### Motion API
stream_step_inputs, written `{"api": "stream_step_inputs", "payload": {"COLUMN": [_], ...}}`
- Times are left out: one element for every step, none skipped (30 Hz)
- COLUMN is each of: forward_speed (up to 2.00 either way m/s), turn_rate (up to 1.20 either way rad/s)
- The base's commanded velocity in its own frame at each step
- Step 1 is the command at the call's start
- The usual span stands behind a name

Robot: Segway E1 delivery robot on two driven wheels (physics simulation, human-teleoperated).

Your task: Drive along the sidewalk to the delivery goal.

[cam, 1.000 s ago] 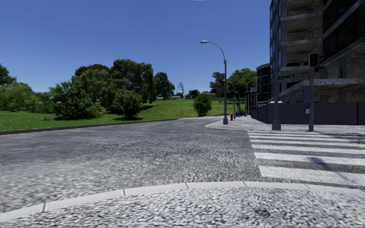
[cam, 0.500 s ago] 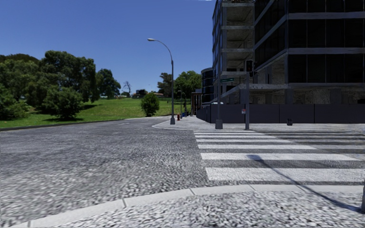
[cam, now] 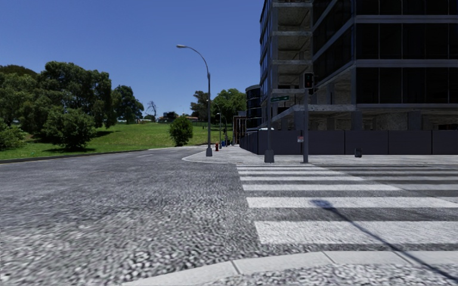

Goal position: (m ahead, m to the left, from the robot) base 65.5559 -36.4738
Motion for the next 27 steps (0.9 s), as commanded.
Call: {"api": "stream_step_inputs", "payload": {"forward_speed": [0.82, 0.85, 1.10, 1.10, 1.23, 1.03, 0.60, 0.60, 0.35, 0.28, 0.26, 0.26, 0.25, 0.25, 0.25, 0.25, 0.25, 0.25, 0.25, 0.25, 0.25, 0.25, 0.25, 0.25, 0.25, 0.25, 0.27], "turn_rate": [0.00, 0.00, 0.00, 0.00, 0.00, -1.20, -1.20, -1.20, -1.20, -1.20, -1.20, -1.20, -1.20, -1.20, -1.20, -1.20, -1.20, -1.20, -1.20, -1.20, -1.20, -1.20, -1.20, -1.20, -1.16, -1.16, -1.09]}}
